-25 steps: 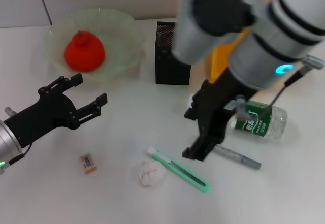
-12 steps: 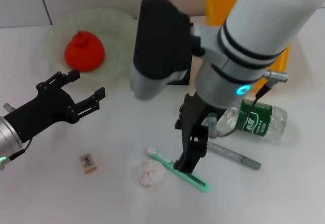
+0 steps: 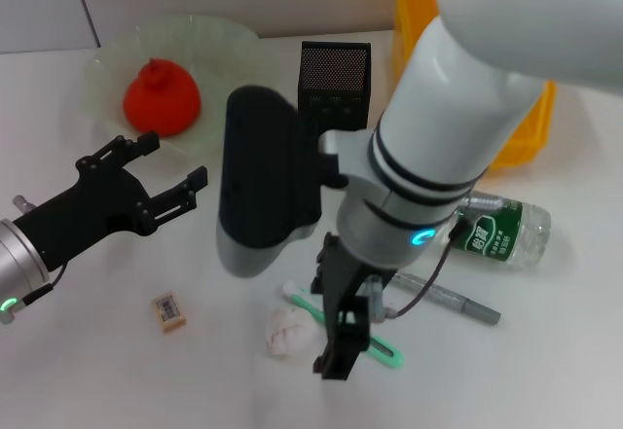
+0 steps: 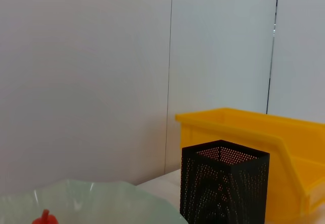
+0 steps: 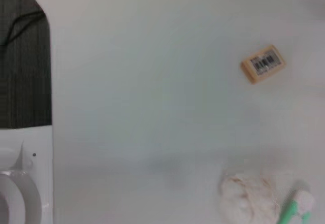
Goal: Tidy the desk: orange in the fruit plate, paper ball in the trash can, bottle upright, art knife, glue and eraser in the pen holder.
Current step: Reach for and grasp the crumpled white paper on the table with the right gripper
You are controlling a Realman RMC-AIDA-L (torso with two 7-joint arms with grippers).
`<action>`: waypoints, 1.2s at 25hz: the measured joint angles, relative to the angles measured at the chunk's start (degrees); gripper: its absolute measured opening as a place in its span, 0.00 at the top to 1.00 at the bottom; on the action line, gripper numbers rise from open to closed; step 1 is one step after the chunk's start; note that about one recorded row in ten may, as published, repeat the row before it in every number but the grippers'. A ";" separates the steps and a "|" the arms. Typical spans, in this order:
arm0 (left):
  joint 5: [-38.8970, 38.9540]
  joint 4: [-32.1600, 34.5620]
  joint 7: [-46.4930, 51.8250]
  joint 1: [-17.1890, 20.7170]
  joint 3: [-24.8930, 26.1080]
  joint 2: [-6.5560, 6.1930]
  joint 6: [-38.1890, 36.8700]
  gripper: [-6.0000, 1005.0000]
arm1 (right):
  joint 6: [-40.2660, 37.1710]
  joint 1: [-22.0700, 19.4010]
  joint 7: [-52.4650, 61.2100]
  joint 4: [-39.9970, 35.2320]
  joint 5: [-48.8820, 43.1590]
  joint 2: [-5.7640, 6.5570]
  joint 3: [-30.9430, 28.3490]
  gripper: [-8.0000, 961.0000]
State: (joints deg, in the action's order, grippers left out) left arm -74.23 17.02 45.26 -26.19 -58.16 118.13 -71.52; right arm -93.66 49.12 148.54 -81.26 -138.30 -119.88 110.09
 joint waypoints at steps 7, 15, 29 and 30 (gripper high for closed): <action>-0.04 -0.04 0.00 0.00 -0.24 -0.01 -0.06 0.19 | 4.00 -0.11 0.00 1.10 0.24 0.00 2.87 0.14; -0.04 -0.06 0.00 0.00 -0.29 -0.01 -0.07 0.20 | 9.24 0.27 -0.13 4.28 0.01 -0.01 4.84 0.14; -0.04 -0.05 0.00 -0.09 -0.30 0.00 -0.01 0.20 | 14.94 1.37 -0.76 8.73 0.31 -0.01 7.32 0.19; -0.04 -0.06 0.00 -0.09 -0.33 -0.01 -0.01 0.20 | 15.28 1.44 -0.72 9.04 0.44 -0.01 7.43 0.19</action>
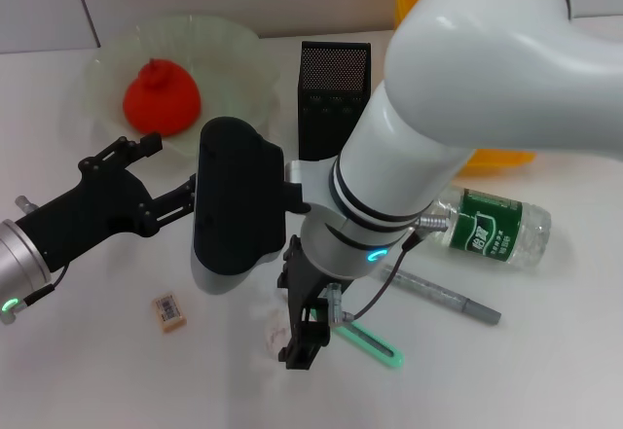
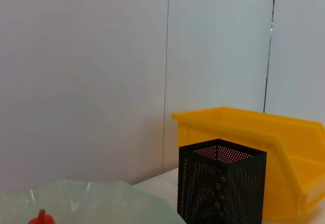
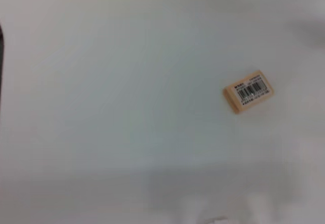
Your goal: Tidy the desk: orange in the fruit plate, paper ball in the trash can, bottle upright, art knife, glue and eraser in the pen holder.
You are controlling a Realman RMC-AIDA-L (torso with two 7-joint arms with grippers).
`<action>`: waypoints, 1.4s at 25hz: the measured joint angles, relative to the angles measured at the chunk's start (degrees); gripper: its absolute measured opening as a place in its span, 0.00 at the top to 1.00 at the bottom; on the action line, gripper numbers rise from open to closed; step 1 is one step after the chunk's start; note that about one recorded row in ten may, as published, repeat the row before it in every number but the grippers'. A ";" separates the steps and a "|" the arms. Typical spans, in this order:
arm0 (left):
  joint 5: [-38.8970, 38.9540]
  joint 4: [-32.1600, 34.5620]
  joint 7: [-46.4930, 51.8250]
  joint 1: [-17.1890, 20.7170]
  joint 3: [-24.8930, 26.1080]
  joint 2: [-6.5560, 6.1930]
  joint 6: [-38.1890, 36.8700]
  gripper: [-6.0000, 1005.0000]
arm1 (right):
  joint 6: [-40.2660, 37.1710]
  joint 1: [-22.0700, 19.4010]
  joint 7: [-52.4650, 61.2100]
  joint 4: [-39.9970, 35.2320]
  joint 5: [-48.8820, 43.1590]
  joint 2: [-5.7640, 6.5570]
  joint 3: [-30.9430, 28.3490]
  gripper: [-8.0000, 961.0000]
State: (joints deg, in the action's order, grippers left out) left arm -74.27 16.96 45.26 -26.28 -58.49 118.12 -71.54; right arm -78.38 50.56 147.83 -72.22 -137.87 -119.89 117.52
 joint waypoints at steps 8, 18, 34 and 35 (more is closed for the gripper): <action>0.00 0.00 0.00 -0.06 -0.05 0.05 0.00 0.20 | 1.45 0.16 -0.08 1.82 1.47 0.00 0.84 0.22; 0.00 -0.02 0.00 -0.09 -0.05 0.09 -0.01 0.20 | 1.93 1.33 0.20 4.06 1.75 0.00 1.17 0.25; 0.00 -0.09 0.00 0.24 -0.04 0.09 -0.43 0.21 | -0.78 1.65 0.40 2.25 3.49 0.02 -1.48 0.56; 0.00 -0.09 0.00 0.23 -0.05 0.09 -0.45 0.21 | -2.05 1.31 0.41 1.06 3.45 0.10 -2.96 0.56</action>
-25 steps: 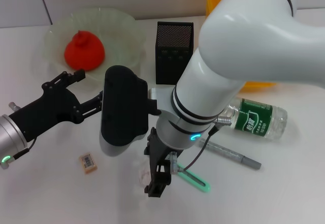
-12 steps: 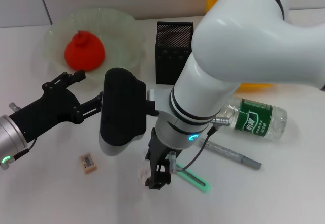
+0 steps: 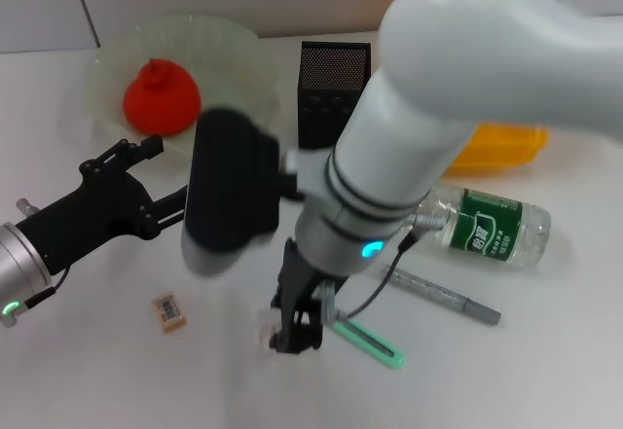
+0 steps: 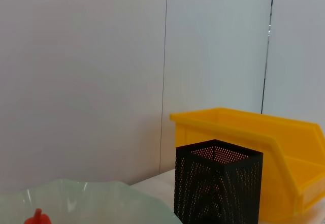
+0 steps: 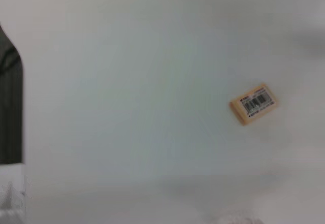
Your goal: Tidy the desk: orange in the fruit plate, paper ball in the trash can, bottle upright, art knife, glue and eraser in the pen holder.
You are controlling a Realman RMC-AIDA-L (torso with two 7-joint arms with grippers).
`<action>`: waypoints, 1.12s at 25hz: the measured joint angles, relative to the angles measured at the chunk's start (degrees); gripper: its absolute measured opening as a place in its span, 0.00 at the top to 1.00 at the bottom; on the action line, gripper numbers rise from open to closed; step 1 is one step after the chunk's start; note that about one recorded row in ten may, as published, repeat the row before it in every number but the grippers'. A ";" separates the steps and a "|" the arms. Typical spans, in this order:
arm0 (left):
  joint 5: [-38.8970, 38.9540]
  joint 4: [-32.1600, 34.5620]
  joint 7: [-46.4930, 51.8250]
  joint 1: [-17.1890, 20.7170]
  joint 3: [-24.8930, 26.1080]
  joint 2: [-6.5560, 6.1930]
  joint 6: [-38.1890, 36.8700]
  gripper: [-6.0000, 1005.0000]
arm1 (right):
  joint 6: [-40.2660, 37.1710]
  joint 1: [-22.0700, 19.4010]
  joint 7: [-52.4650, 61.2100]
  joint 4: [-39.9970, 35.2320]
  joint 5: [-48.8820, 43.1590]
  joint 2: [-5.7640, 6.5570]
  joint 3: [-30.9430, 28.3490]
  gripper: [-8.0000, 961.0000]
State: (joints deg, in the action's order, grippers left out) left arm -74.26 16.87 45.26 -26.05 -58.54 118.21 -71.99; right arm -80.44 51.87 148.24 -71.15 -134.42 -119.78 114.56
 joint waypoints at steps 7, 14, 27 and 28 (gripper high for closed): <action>0.00 0.00 0.00 -0.17 0.00 0.00 -0.09 0.21 | -12.17 -3.89 -0.53 -9.93 -0.24 0.46 -15.92 0.62; 0.00 0.00 0.00 -0.15 -0.38 0.00 -0.16 0.21 | -21.36 -6.15 -1.10 -19.06 -1.55 0.63 -34.09 0.63; 0.00 -0.07 0.18 0.35 -2.34 0.17 -3.13 0.22 | -16.96 -9.85 -6.09 -24.93 -12.11 1.38 -54.62 0.62; 0.00 -0.07 0.18 0.35 -2.34 0.17 -3.13 0.22 | -16.96 -9.85 -6.09 -24.93 -12.11 1.38 -54.62 0.62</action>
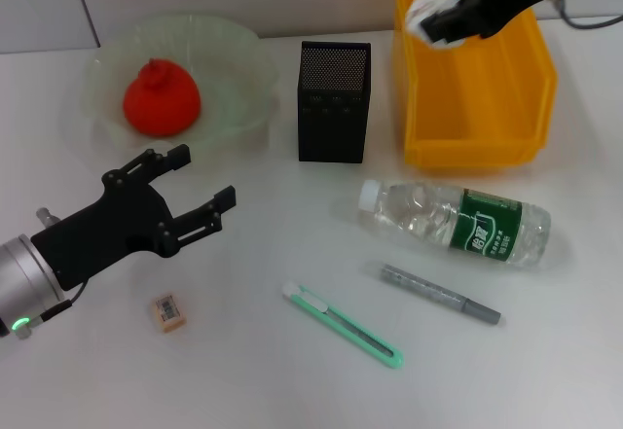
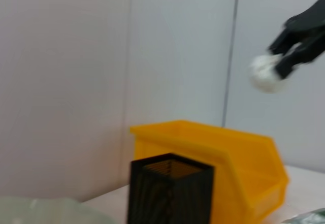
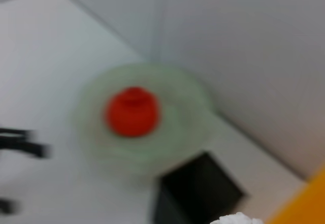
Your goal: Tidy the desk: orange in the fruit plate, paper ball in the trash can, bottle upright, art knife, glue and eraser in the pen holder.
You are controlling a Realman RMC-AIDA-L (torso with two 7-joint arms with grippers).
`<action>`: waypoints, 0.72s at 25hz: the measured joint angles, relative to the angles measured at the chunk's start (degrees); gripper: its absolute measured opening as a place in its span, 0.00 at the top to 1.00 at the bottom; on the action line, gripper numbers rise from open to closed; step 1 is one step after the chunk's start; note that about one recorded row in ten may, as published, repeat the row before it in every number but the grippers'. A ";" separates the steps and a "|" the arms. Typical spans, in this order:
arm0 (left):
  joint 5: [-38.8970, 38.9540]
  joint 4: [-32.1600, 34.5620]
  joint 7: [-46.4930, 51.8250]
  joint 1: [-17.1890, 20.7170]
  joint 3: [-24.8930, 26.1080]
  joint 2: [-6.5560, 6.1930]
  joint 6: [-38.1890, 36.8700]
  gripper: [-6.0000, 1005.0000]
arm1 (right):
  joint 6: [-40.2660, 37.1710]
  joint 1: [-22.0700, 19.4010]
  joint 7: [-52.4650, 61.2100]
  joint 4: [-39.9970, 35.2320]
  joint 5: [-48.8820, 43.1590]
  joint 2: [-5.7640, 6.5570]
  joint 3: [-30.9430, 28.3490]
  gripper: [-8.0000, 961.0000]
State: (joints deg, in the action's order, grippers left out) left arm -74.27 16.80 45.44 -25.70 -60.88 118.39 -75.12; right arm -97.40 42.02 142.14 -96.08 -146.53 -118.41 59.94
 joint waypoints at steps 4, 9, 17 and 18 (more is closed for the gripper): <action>-0.06 -0.29 0.39 0.05 -0.57 0.00 -2.80 0.22 | 5.76 -2.00 -1.46 1.14 -4.19 -0.16 -0.29 0.61; -0.16 -0.29 1.65 -0.67 -3.89 0.00 -4.98 0.22 | 13.05 -3.34 -2.54 6.63 -6.31 -0.44 -0.22 0.61; -0.19 -0.30 2.73 -2.66 -6.46 0.19 -5.63 0.22 | 23.65 -2.83 -3.51 17.10 -9.17 -0.45 0.31 0.60; -0.18 -0.31 2.85 -2.78 -6.64 0.19 -5.78 0.22 | 24.73 -2.77 -3.71 18.14 -9.38 -0.47 0.40 0.59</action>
State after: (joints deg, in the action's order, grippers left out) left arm -74.45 16.49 48.29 -28.48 -67.51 118.57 -80.90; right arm -72.67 39.25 138.43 -77.95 -155.91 -118.87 60.34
